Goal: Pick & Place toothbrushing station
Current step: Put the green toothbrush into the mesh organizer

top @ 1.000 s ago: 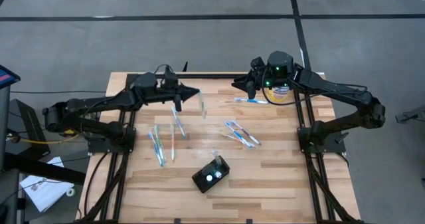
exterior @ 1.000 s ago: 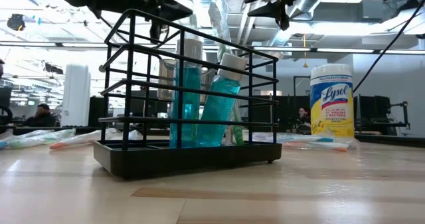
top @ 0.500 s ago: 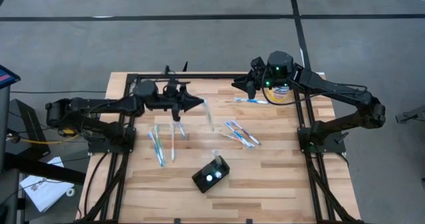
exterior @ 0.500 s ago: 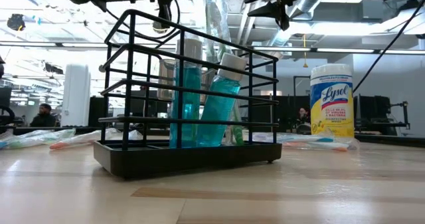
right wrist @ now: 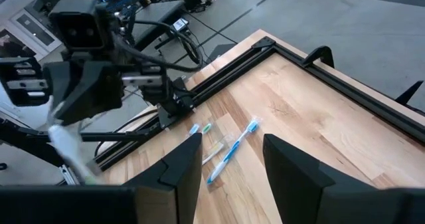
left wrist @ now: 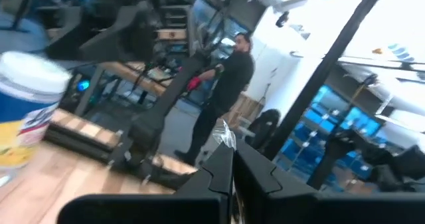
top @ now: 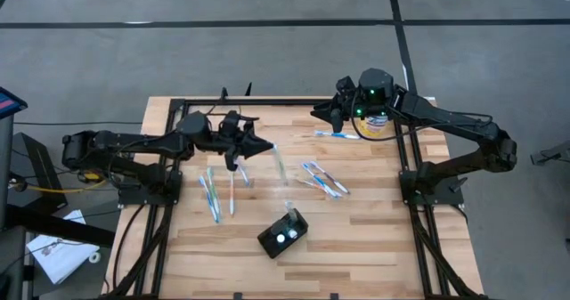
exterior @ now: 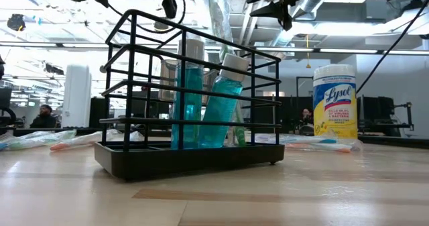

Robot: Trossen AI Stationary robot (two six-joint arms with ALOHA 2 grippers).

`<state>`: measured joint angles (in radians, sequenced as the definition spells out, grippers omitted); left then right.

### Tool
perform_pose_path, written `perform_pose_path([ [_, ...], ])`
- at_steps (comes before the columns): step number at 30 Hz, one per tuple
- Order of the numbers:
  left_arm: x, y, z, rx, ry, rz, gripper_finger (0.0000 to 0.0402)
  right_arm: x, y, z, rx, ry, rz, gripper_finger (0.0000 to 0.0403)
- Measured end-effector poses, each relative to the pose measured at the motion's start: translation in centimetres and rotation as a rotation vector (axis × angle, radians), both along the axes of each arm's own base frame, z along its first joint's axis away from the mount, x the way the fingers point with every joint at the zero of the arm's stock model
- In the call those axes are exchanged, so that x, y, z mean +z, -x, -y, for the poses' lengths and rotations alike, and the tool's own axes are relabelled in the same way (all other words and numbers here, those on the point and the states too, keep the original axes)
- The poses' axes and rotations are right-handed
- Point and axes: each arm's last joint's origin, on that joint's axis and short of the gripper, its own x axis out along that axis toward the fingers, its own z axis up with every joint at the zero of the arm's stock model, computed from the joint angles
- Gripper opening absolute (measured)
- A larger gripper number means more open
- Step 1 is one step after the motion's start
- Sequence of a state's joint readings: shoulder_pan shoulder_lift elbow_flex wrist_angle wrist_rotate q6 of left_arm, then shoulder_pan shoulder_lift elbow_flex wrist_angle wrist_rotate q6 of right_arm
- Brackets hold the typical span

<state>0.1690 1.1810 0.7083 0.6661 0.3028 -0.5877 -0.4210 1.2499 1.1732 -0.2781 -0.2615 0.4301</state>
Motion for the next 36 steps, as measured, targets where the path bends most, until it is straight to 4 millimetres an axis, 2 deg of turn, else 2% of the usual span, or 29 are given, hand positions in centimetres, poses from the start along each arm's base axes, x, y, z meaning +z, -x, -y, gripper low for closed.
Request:
perform_pose_path([
  [4, -0.9, -1.2, 0.5, -0.041, 0.026, -0.007, 0.0000, 0.0, 0.0, 0.0, -0.001, -0.003, 0.004, 0.0153],
  [8, -2.5, -3.2, 1.0, -0.104, 0.043, -0.080, 0.0000, 0.0, 0.0, 0.0, -0.001, -0.006, 0.004, 0.0151],
  [15, -2.6, -6.2, 1.2, -0.234, 0.009, -0.098, 0.0000, 0.0, -0.1, -0.2, 0.006, -0.017, -0.002, 0.0149],
  [31, -2.4, -6.2, 1.4, -0.277, -0.007, -0.098, 0.0000, 0.0, -0.1, -0.2, 0.007, -0.017, -0.003, 0.0150],
  [36, -3.4, -6.7, 1.6, -0.282, -0.016, -0.126, 0.0000, 0.0, -0.1, -0.3, 0.011, -0.019, -0.002, 0.0147],
])
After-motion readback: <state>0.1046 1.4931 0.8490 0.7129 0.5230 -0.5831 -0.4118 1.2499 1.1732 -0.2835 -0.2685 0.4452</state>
